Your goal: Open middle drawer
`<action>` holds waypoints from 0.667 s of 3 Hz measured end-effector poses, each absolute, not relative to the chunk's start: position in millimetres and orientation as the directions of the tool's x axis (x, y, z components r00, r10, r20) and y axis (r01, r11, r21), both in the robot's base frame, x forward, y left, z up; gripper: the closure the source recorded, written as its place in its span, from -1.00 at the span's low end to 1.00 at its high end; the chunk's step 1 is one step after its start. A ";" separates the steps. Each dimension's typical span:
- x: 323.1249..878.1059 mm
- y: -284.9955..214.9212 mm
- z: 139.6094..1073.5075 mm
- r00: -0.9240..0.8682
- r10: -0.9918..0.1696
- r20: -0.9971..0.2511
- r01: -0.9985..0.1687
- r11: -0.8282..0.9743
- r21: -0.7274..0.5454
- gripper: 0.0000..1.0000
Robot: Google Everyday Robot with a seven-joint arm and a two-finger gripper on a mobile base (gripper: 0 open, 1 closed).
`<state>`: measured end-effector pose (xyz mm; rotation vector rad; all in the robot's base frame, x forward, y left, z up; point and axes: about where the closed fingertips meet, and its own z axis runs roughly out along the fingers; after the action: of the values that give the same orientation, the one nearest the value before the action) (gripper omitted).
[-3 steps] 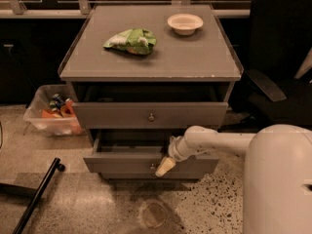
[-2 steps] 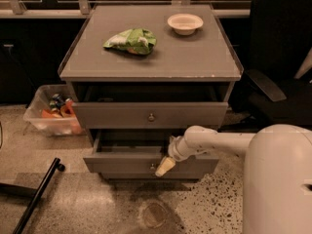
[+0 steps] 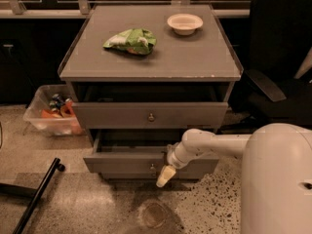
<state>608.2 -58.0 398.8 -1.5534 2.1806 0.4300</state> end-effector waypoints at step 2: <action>538.8 -76.8 402.5 -0.288 -0.838 -0.464 -0.952 0.301 0.047 -0.16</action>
Offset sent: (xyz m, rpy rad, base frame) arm -0.1076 -0.0349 0.0100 -0.0579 0.0835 0.0299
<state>538.8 -76.8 402.5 -1.6085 2.2227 0.4514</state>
